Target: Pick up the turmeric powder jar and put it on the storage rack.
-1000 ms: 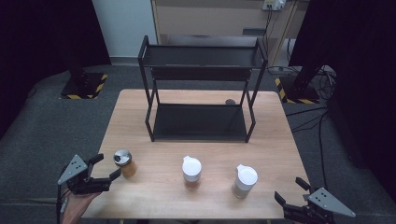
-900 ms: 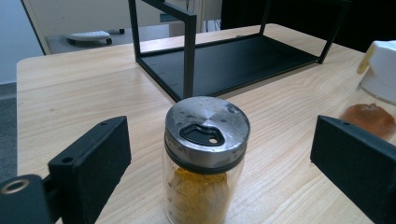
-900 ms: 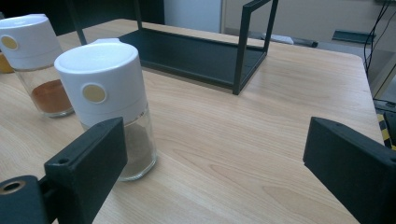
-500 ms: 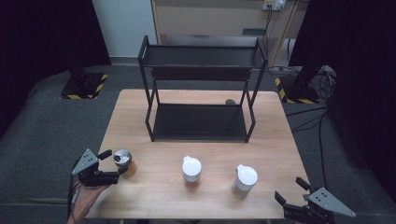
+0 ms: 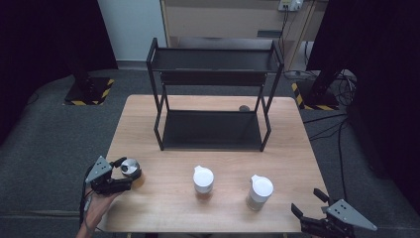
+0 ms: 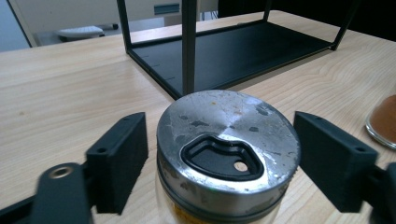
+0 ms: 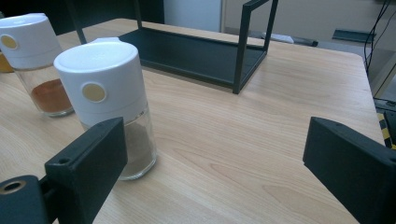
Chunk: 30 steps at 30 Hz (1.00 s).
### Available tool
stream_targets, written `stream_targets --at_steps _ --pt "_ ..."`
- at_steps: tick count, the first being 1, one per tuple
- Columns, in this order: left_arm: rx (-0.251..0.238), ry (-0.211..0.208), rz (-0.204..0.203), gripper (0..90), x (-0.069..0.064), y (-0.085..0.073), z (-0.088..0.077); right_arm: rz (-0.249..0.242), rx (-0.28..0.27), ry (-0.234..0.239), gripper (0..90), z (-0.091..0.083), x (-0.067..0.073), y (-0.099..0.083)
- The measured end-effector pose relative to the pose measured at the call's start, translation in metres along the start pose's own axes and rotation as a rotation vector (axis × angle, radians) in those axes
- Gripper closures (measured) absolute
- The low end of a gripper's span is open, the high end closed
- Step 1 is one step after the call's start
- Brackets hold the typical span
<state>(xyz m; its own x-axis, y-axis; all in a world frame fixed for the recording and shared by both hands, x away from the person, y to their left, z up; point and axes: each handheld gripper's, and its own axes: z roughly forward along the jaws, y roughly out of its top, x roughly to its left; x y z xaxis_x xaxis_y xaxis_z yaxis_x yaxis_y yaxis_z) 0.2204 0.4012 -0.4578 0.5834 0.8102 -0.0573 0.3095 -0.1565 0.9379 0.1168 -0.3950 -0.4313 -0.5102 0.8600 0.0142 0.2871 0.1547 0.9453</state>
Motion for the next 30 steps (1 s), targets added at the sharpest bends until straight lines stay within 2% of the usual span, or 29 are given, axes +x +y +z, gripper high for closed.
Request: stream_targets --at_steps 5,8,12,21,30 --pt "-0.013 -0.001 0.015 30.6 0.002 -0.004 0.003 0.0 0.0 -0.001 6.6 0.0 0.0 0.0" --pt "-0.028 -0.004 0.023 32.5 0.002 -0.008 0.004 0.001 0.0 -0.001 6.5 0.0 0.0 0.0" --pt "-0.033 -0.001 0.037 33.9 0.001 -0.007 0.003 0.001 -0.001 -0.001 6.5 0.0 0.0 0.0" --pt "-0.041 -0.002 0.035 34.2 0.001 -0.007 0.0 0.0 0.0 0.0 6.5 0.0 0.0 0.0" --pt "-0.053 -0.034 0.053 34.2 0.0 0.008 -0.002 -0.002 -0.001 0.001 6.5 0.0 0.0 0.0"
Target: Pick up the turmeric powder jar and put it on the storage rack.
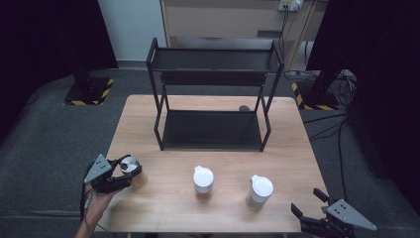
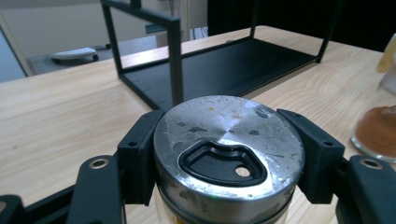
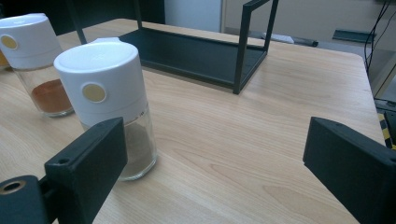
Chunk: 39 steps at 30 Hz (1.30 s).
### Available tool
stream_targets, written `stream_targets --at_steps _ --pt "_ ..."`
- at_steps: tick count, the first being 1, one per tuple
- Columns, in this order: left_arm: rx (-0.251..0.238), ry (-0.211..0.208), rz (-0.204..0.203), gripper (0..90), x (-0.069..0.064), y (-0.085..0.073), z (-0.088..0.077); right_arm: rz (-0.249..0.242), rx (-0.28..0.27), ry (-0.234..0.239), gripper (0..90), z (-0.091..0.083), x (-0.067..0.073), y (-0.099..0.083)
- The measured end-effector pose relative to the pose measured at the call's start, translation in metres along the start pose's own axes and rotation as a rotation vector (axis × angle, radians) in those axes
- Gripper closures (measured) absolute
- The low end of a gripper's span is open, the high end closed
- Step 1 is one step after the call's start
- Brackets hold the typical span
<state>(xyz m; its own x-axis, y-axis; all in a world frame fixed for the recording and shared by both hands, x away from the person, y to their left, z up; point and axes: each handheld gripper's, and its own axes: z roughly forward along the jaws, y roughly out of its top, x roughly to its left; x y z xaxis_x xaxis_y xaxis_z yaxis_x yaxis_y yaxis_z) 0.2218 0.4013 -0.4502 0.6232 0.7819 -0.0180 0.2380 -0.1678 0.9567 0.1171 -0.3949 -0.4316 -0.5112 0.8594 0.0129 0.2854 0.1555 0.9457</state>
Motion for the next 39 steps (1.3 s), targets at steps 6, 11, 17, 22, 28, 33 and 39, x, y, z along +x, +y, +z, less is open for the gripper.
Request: stream_targets --at_steps 6,11,17,22,28,33,39 --pt "-0.017 -0.041 0.015 34.2 -0.004 0.013 0.007 -0.002 -0.001 0.001 6.5 0.0 0.0 0.0" --pt "-0.017 -0.071 0.031 34.2 -0.008 0.022 0.017 -0.002 -0.002 0.003 6.5 0.0 -0.001 0.0" --pt "-0.023 -0.091 0.038 34.2 -0.014 0.03 0.029 -0.002 -0.005 0.003 6.5 0.0 -0.001 -0.001" --pt "-0.026 -0.113 0.046 34.2 -0.017 0.037 0.041 -0.001 -0.003 0.005 6.6 0.0 -0.001 -0.001" --pt "-0.029 -0.128 0.053 34.2 -0.02 0.047 0.055 0.0 -0.006 0.005 6.6 -0.001 -0.002 -0.001" --pt "-0.029 -0.133 0.044 34.2 -0.022 0.052 0.066 0.0 -0.006 0.007 6.6 -0.001 -0.002 -0.001" --pt "-0.031 -0.139 0.042 34.2 -0.025 0.058 0.081 0.003 -0.009 0.009 6.7 -0.001 -0.003 -0.002"
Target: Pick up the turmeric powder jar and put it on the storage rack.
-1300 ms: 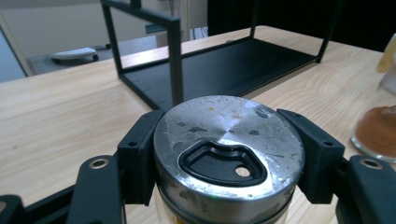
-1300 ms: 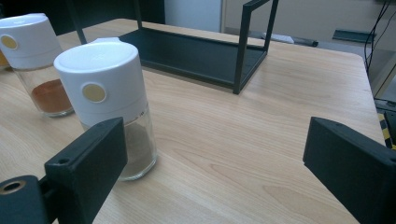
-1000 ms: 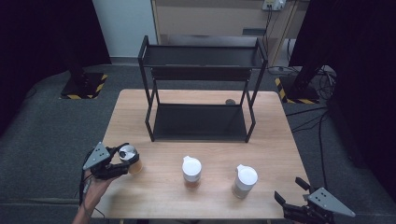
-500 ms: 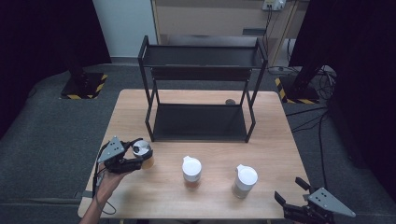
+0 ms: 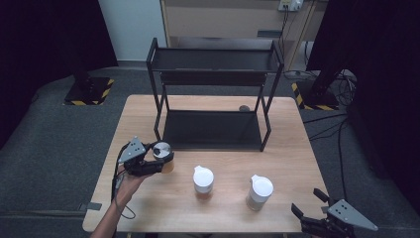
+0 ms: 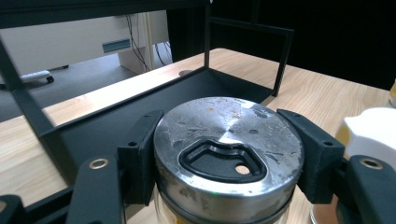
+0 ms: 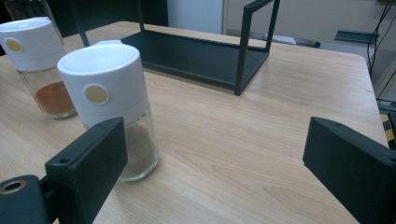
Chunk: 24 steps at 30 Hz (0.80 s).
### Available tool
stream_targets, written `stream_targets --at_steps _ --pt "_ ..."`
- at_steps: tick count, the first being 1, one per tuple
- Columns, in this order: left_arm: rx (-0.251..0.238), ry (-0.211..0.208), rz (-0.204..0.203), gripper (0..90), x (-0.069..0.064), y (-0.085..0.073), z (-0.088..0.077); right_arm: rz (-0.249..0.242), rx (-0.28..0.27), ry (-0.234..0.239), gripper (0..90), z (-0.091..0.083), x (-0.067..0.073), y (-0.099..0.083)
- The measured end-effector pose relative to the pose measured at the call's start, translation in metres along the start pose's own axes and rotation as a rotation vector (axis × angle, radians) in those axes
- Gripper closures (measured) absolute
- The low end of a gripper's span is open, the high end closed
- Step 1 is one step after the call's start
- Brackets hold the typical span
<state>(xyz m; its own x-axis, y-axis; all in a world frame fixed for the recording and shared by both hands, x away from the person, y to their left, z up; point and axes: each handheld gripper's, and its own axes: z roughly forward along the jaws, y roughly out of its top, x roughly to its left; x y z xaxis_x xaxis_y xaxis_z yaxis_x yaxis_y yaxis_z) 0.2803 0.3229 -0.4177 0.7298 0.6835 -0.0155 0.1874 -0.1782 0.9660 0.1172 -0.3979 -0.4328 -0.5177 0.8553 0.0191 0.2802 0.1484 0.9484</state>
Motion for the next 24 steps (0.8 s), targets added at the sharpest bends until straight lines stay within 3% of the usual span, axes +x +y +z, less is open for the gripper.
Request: stream_targets --at_steps 5,24 --pt "-0.006 -0.003 -0.007 34.2 0.002 0.006 0.015 -0.002 -0.001 0.0 6.7 0.0 0.0 0.0" --pt "-0.004 0.063 -0.029 34.2 0.006 0.021 0.066 0.005 -0.002 0.004 6.8 -0.001 -0.002 -0.001"
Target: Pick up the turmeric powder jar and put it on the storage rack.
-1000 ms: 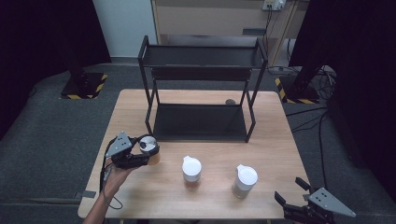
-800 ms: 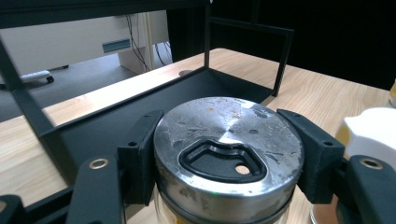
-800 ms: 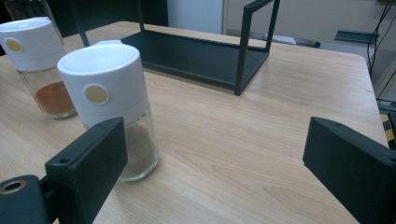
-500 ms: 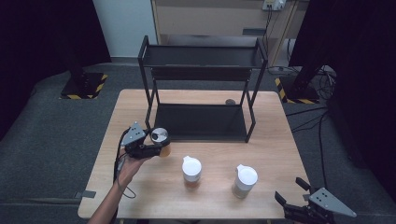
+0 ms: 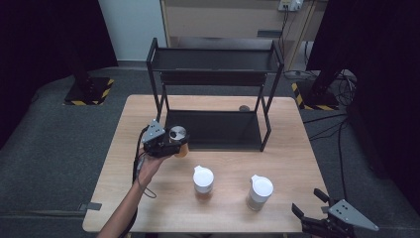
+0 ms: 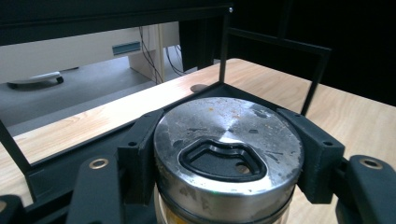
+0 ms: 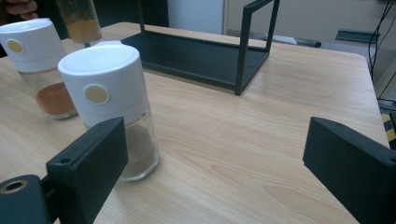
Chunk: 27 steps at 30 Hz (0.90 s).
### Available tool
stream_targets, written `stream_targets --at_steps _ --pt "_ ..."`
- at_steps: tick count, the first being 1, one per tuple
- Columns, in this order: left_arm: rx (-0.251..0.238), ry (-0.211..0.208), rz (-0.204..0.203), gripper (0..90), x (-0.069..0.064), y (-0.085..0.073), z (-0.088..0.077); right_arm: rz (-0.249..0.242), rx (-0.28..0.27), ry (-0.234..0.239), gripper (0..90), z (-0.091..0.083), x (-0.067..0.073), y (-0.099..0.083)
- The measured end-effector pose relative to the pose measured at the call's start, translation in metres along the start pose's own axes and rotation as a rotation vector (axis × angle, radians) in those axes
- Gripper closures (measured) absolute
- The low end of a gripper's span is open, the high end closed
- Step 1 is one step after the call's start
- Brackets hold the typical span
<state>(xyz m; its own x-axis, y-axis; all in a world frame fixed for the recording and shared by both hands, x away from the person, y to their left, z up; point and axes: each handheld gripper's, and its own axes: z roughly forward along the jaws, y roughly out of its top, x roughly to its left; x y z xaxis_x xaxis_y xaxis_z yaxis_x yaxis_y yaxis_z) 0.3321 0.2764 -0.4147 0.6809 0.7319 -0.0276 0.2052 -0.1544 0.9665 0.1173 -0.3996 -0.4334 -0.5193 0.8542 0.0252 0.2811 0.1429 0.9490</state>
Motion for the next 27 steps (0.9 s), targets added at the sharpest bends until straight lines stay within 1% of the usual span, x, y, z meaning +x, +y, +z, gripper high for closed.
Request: stream_targets --at_steps 3,6,8,9,10,11,12,14,16,17,18,19,20,22,23,24,26,27 --pt "0.0 0.021 -0.004 34.2 0.001 0.001 0.007 -0.001 0.0 0.0 6.8 0.0 0.0 0.0" --pt "-0.001 0.036 -0.022 34.2 0.003 -0.002 0.013 0.001 0.0 0.0 6.8 0.0 0.0 0.0" --pt "0.0 0.059 -0.023 34.2 0.002 -0.003 0.018 0.001 0.0 0.002 6.8 0.0 0.0 0.0" --pt "-0.001 0.063 -0.03 34.2 0.003 -0.003 0.02 -0.001 0.001 0.003 6.8 0.0 0.0 0.0" --pt "-0.001 0.063 -0.03 34.2 0.003 -0.003 0.02 -0.001 0.001 0.003 6.8 0.0 0.0 0.0" --pt "0.003 0.074 -0.028 34.2 0.004 -0.003 0.024 -0.004 0.002 0.004 6.8 0.0 0.0 0.0" --pt "0.003 0.074 -0.028 34.2 0.004 -0.003 0.024 -0.002 0.002 0.004 6.8 0.0 0.0 0.0" --pt "0.013 0.093 -0.02 34.2 0.004 -0.002 0.029 0.0 0.001 0.005 6.8 0.0 0.0 0.0" --pt "0.014 0.097 -0.027 34.2 0.005 -0.002 0.031 0.001 0.002 0.004 6.8 0.0 0.0 0.0" --pt "0.014 0.101 -0.025 34.2 0.005 -0.003 0.033 0.002 0.002 0.005 6.8 0.0 0.0 0.0" --pt "0.015 0.116 -0.02 34.2 0.005 -0.003 0.037 0.001 0.004 0.005 6.8 0.0 0.0 0.0" --pt "0.015 0.116 -0.02 34.2 0.005 -0.003 0.037 -0.001 0.004 0.005 6.8 0.0 0.0 0.0" --pt "0.012 0.124 -0.031 34.2 0.006 -0.004 0.041 -0.001 0.005 0.005 6.8 0.0 0.0 0.0" --pt "0.012 0.127 -0.032 34.2 0.007 -0.003 0.043 0.002 0.004 0.004 6.8 0.001 0.0 0.0" --pt "0.015 0.131 -0.026 34.2 0.008 -0.003 0.045 0.002 0.004 0.005 6.8 0.0 -0.001 0.0" --pt "0.017 0.145 -0.02 34.2 0.008 -0.002 0.05 0.003 0.004 0.005 6.8 0.0 -0.001 0.0" --pt "0.015 0.152 -0.035 34.2 0.009 -0.001 0.054 0.003 0.004 0.005 6.9 0.0 -0.001 0.0" --pt "0.017 0.153 -0.035 34.2 0.009 -0.001 0.055 0.003 0.004 0.004 6.8 0.0 -0.001 0.0"
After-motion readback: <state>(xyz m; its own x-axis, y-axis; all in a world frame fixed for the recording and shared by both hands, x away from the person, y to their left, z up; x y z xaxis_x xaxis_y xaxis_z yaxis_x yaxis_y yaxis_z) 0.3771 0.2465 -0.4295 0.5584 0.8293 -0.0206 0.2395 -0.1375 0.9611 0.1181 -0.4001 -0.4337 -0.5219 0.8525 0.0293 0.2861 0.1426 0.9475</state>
